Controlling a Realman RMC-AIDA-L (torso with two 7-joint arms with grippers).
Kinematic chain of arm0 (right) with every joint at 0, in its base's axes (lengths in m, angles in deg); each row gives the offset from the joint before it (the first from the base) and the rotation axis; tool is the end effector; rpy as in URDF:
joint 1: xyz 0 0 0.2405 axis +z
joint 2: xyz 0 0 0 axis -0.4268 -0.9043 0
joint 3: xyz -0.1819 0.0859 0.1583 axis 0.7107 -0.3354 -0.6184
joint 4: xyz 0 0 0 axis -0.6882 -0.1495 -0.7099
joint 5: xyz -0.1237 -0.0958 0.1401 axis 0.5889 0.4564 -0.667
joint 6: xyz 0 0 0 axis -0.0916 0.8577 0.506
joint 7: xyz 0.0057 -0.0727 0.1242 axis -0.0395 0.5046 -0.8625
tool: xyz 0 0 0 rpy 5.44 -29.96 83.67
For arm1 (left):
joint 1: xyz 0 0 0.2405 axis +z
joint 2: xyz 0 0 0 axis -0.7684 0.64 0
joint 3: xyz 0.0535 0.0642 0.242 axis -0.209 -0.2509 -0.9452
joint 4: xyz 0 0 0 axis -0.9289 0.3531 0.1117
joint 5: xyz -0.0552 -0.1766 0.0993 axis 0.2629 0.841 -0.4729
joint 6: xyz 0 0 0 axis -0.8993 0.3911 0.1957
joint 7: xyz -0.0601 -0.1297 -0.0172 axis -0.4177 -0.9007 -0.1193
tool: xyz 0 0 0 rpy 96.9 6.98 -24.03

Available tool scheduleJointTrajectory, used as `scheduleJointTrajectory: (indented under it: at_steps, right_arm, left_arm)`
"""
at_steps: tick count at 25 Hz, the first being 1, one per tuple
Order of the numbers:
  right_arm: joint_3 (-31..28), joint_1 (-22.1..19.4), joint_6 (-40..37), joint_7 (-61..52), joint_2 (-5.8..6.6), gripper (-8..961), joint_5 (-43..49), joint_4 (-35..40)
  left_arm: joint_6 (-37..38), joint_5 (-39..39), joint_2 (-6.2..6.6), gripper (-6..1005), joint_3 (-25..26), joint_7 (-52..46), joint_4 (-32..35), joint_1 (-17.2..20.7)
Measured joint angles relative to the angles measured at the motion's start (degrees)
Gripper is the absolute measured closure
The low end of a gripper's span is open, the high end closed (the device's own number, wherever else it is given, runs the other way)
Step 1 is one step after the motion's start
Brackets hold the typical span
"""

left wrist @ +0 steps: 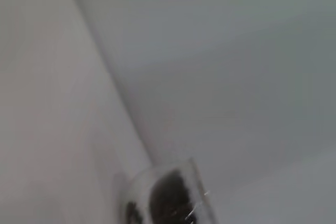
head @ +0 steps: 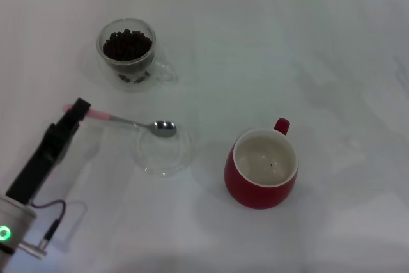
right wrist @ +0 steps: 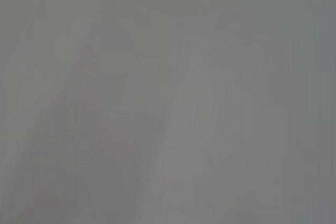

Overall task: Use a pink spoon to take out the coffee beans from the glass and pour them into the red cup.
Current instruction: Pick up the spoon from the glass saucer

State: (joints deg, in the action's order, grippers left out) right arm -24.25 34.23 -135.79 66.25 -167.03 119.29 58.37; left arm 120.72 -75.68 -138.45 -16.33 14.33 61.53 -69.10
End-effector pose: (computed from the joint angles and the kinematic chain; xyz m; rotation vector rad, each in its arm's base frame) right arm 0.3633 0.2246 0.0716 -1.6152 0.0818 0.7318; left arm -0.3217 0.2108 -0.0820 -1.5077 -1.7257 -1.4332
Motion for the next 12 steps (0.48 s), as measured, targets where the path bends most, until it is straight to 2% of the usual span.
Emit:
scheduleJointTrajectory:
  at_steps: [5,12]
  right_arm:
    - [0.4,0.3,-1.0,0.0,-0.01,348,0.0,-0.5]
    - [0.4,0.6,-1.9,0.0,-0.09,348,0.0,-2.1]
  left_arm:
    - [3.8,-0.1,0.21,871,-2.1,-2.0,6.3,0.0]
    - [5.1,-0.8,0.5,871,-7.6,-11.2,21.4,-0.4]
